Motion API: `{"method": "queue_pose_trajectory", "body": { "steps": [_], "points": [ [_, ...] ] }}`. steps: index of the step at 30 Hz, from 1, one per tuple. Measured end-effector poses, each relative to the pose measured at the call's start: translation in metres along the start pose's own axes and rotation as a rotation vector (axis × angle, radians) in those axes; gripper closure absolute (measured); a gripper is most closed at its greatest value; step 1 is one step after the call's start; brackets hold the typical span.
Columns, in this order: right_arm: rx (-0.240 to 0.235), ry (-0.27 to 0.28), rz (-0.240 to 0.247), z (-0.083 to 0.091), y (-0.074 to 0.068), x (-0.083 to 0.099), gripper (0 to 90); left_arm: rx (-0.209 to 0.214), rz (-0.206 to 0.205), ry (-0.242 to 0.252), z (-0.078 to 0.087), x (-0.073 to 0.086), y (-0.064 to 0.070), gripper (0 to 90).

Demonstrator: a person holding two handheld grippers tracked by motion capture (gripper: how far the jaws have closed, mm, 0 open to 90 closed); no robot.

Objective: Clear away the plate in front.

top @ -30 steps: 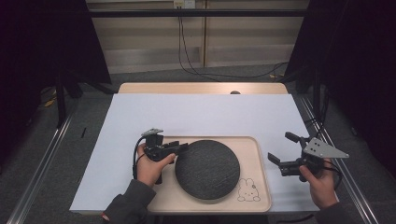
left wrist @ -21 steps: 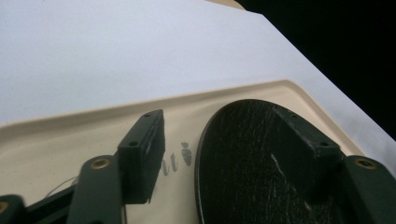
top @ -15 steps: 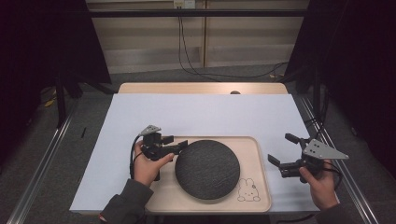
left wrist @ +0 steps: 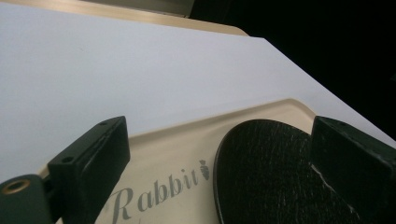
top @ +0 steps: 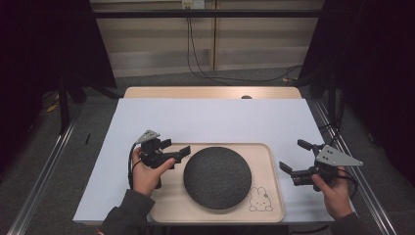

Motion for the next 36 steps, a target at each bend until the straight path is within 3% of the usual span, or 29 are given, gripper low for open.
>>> {"method": "queue_pose_trajectory", "body": {
  "steps": [12,17,19,22,25,36],
  "points": [
    [0.001,0.002,0.003,0.002,0.001,0.0,0.0,-0.02,-0.066,0.039,0.017,-0.009,-0.006,1.6],
    [-0.004,0.002,-0.001,0.004,0.0,0.0,0.0,-0.035,-0.089,0.029,0.022,-0.007,-0.011,1.7],
    [-0.003,0.002,0.0,0.005,0.0,0.001,0.0,-0.041,-0.12,0.022,0.027,-0.007,-0.012,1.7],
    [-0.007,0.001,0.001,0.005,0.0,0.001,0.0,-0.029,-0.122,0.027,0.029,-0.007,-0.012,1.7],
    [-0.003,-0.003,0.002,0.004,0.001,0.002,0.0,-0.046,-0.145,0.011,0.033,-0.005,-0.016,1.7],
    [0.0,-0.009,0.012,0.002,0.001,0.003,0.0,-0.049,-0.16,0.026,0.048,-0.005,-0.024,1.8]
  ]
}}
Point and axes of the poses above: each handheld gripper's, and its own axes: z roughly backward along the jaws, x roughly out of its underside, y roughly to its right, the point moved 6 cm from there along -z, roughly forward along the jaws, and after that the axes turned 10 degrees about x, right-handed, at the moved point
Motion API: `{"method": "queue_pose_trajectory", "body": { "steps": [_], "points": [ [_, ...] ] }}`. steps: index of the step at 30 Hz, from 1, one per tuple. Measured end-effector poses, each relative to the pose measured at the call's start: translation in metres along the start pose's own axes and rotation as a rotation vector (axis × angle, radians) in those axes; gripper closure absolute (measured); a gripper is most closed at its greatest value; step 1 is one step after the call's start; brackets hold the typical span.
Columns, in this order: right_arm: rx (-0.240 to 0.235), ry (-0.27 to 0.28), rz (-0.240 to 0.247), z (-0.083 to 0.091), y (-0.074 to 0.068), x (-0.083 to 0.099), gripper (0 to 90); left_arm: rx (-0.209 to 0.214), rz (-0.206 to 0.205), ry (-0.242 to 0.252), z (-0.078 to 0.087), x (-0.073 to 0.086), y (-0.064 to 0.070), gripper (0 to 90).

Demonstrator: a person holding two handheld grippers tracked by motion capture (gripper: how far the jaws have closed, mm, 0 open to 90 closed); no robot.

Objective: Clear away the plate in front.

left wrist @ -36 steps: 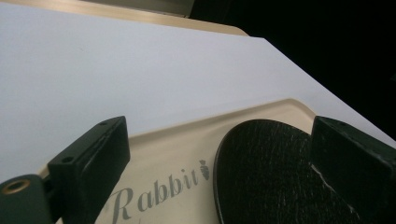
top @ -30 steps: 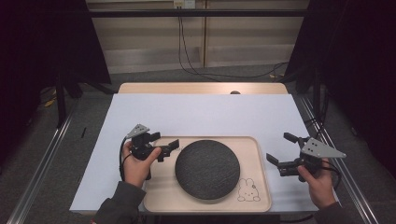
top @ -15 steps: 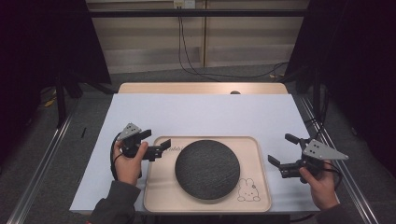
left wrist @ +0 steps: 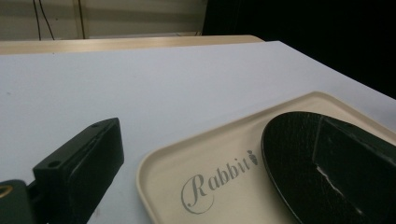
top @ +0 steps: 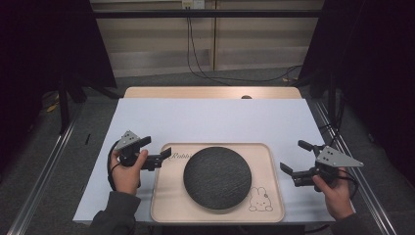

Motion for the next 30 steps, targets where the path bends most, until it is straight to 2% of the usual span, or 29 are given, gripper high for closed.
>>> {"method": "queue_pose_trajectory", "body": {
  "steps": [10,16,19,30],
  "points": [
    [0.004,-0.016,-0.013,0.001,0.001,0.004,0.0,-0.02,0.005,0.021,0.013,0.002,-0.008,2.0],
    [0.007,-0.011,-0.007,0.003,0.003,0.005,0.0,0.01,-0.005,0.024,0.017,0.003,-0.01,2.0],
    [0.014,-0.02,-0.01,0.005,0.003,0.006,0.0,-0.001,-0.006,0.025,0.019,0.003,-0.013,2.2],
    [0.026,-0.028,-0.002,0.005,0.003,0.008,0.0,0.0,-0.011,0.037,0.03,0.003,-0.018,2.5]
  ]
}}
Point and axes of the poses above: each handheld gripper's, and its own axes: z roughly backward along the jaws, x roughly out of its underside, y roughly to its right, the point moved 6 cm from there along -z, roughly forward along the jaws, and after that the axes turned 10 degrees about x, right-handed, at the moved point
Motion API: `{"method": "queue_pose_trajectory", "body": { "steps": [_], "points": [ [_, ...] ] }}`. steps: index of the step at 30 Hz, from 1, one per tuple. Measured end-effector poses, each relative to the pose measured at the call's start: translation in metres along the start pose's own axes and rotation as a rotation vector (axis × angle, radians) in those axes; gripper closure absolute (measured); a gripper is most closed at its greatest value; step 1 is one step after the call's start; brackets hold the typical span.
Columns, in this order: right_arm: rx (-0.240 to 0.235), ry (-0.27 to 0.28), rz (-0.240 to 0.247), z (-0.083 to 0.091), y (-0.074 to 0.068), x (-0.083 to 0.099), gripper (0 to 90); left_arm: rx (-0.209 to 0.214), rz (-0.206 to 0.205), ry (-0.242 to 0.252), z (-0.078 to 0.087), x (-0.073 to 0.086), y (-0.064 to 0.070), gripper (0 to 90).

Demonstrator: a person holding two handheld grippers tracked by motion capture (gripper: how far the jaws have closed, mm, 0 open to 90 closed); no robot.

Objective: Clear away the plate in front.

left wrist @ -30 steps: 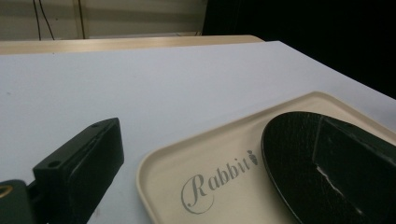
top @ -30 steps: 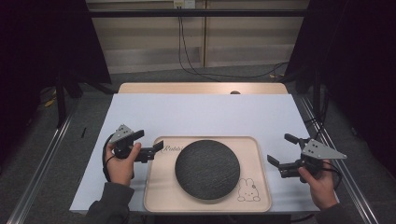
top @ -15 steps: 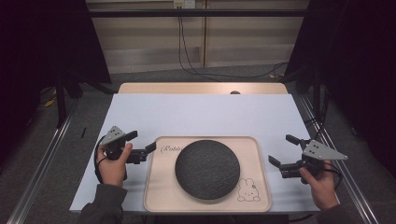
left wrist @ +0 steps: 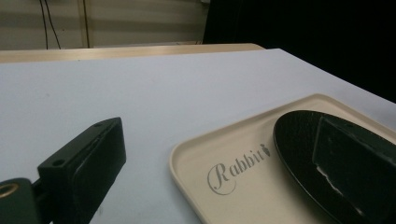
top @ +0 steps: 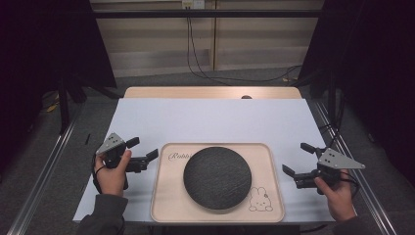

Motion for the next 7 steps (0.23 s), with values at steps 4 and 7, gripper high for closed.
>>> {"method": "queue_pose_trajectory", "body": {
  "steps": [4,7],
  "points": [
    [-0.011,-0.016,0.01,-0.0024,-0.0022,0.0024,0.0,-0.008,-0.001,0.005,0.0004,-0.0009,-0.001,2.5],
    [-0.011,-0.028,0.013,-0.0036,-0.0032,0.0039,0.0,-0.001,-0.001,0.004,0.0003,-0.0011,-0.001,2.5]
  ]
}}
Point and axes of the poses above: each handheld gripper's, and its own axes: z roughly backward along the jaws, x roughly out of its underside, y roughly to its right, the point moved 6 cm from there along -z, roughly forward along the jaws, and after that the axes turned 10 degrees about x, right-handed, at the moved point
